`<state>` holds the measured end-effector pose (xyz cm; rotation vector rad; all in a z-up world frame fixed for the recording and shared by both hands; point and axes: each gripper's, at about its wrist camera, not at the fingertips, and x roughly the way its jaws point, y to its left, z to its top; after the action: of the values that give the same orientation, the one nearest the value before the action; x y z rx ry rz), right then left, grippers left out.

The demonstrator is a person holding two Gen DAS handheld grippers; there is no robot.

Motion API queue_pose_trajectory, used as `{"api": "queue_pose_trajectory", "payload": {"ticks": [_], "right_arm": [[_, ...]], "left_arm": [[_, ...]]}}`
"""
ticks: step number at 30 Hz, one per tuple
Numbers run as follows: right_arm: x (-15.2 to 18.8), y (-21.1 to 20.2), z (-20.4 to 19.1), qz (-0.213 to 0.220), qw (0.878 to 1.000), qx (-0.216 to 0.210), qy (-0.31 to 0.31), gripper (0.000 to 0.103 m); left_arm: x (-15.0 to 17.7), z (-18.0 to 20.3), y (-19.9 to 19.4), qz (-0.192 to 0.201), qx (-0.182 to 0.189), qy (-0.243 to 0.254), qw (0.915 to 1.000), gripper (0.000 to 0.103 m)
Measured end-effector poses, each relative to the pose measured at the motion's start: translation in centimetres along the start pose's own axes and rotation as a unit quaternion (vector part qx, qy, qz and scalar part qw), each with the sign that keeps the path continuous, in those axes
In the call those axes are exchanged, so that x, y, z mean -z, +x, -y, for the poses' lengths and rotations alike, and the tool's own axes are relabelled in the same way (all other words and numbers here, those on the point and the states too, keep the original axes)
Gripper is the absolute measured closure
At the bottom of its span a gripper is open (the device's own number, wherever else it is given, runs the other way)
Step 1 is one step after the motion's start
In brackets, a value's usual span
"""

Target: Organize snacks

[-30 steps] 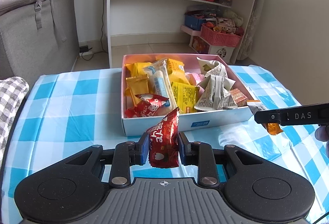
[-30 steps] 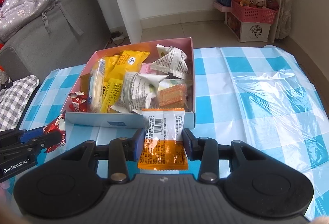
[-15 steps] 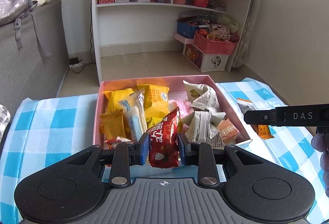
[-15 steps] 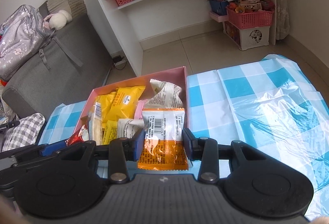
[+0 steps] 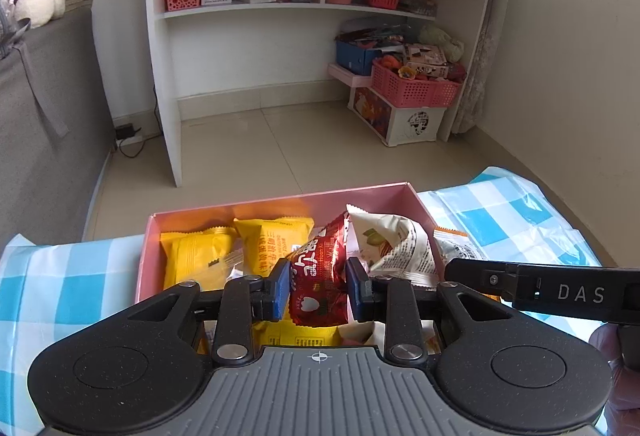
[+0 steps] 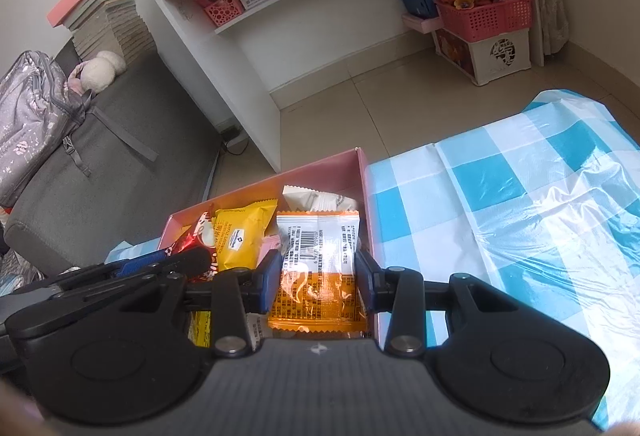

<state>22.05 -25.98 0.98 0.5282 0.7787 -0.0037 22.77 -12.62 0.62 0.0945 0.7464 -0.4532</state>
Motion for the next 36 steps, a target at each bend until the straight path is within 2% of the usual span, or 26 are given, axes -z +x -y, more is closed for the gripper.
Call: {"api": "queue_pose_trajectory", "payload": {"ticks": [10, 12, 14, 17, 19, 21, 28, 36], "right_arm": [[-0.2, 0.7, 0.1, -0.002, 1.0, -0.021, 0.003, 0.066], [-0.2, 0.7, 0.2, -0.003, 1.0, -0.023, 0.007, 0.062], [-0.3, 0.5, 0.2, 0.0, 1.0, -0.023, 0.01, 0.051], [-0.4, 0.2, 0.3, 0.003, 1.0, -0.019, 0.014, 0.048], [-0.5, 0.0, 0.4, 0.006, 1.0, -0.018, 0.019, 0.045], [-0.5, -0.2, 0.4, 0.006, 1.0, -0.016, 0.021, 0.041], [-0.1, -1.6, 0.1, 0.009, 1.0, 0.003, 0.015, 0.027], [1.0, -3.8, -0.4, 0.008, 1.0, 0.021, 0.01, 0.012]], "left_arm": [[-0.5, 1.1, 2.0, -0.002, 0.01, 0.007, 0.9999, 0.076], [-0.4, 1.1, 2.0, 0.001, 0.011, 0.011, 0.9999, 0.075], [-0.4, 1.2, 1.9, 0.002, 0.008, 0.013, 0.9999, 0.073], [-0.5, 1.1, 1.8, -0.004, 0.007, 0.009, 0.9999, 0.065], [-0.4, 1.0, 1.3, 0.0, 0.001, 0.004, 1.0, 0.052], [-0.2, 0.7, 0.8, 0.001, 0.0, 0.001, 1.0, 0.044], [0.7, 0.7, -1.6, 0.002, -0.004, 0.004, 1.0, 0.023], [2.7, 0.6, -5.4, 0.001, -0.012, 0.005, 0.9999, 0.013]]}}
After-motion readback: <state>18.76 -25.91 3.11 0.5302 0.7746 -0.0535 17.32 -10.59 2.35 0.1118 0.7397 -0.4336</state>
